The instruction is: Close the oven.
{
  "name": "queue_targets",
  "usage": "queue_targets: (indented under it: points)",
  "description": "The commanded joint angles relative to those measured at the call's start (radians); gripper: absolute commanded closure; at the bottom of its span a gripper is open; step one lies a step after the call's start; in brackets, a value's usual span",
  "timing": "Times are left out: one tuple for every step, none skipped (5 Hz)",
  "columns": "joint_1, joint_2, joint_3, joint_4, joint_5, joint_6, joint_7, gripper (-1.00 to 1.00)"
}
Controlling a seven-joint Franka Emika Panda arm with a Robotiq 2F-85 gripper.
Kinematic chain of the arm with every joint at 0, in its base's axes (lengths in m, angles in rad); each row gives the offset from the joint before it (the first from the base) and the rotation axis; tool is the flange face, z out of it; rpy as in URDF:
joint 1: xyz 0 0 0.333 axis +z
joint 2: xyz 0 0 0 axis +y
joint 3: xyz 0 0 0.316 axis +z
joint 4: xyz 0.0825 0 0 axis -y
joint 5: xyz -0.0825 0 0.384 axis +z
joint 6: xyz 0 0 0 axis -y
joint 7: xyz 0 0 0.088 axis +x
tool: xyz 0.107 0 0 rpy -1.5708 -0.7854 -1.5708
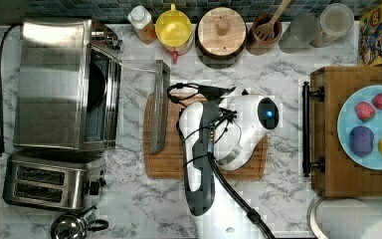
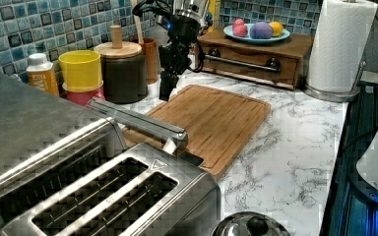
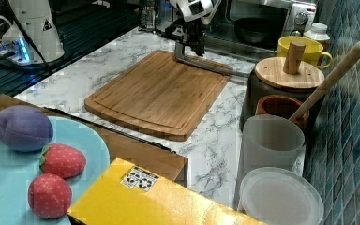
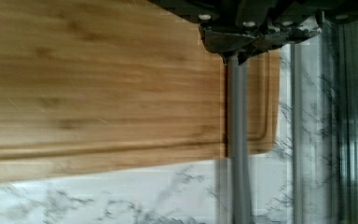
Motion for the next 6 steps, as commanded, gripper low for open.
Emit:
queue_targets:
  points:
    - [0.044, 0.091, 0.06, 0.129, -0.019, 0.069, 0.013, 1.0]
    - [0.059, 0.154, 0.058, 0.187, -0.048, 0.063, 0.049, 1.0]
    - [0.052, 0.151, 0.066, 0.194, -0.009, 0.053, 0.012, 1.0]
    - [0.044, 0.143, 0.08, 0.218, 0.034, 0.028, 0.016, 1.0]
    - [0.035, 0.18, 0.091, 0.267, 0.035, -0.046, 0.022, 1.0]
    - [0.04, 0.187, 0.088, 0.299, 0.016, -0.084, 0.055, 1.0]
